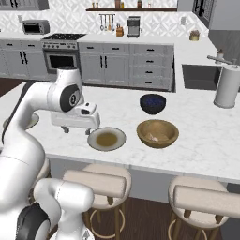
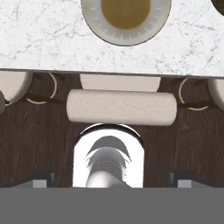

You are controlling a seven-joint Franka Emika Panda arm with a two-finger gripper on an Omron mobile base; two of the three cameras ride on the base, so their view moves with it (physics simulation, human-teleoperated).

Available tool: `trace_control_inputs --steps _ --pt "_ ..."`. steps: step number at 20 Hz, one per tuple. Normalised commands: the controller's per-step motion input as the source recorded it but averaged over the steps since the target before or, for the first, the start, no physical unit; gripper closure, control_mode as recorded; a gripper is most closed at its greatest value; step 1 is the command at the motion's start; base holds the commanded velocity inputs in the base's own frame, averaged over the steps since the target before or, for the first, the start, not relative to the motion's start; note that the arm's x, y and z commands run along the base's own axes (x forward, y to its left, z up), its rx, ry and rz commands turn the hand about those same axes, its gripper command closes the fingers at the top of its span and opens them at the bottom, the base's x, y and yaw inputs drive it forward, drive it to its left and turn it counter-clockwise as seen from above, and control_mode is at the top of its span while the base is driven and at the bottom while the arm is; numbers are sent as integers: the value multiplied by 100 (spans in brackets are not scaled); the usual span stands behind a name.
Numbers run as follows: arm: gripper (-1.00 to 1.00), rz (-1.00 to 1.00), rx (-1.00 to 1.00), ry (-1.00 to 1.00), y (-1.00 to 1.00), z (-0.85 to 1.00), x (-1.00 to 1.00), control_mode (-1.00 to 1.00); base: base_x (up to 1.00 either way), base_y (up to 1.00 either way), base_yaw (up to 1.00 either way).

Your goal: Pick the chicken drumstick and garlic from their plates and place them in the bowl. Then put the bowl in the fridge.

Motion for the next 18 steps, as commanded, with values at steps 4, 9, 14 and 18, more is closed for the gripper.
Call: trace_control_inputs --steps 4,9,14,18 --pt "-100 0 0 0 47 0 0 100 0 25 0" --pt "-100 0 0 0 0 0 0 100 1 100 -3" --pt "-100 0 0 0 0 0 0 100 0 100 0" --pt "-100 0 0 0 0 0 0 100 0 91 -3"
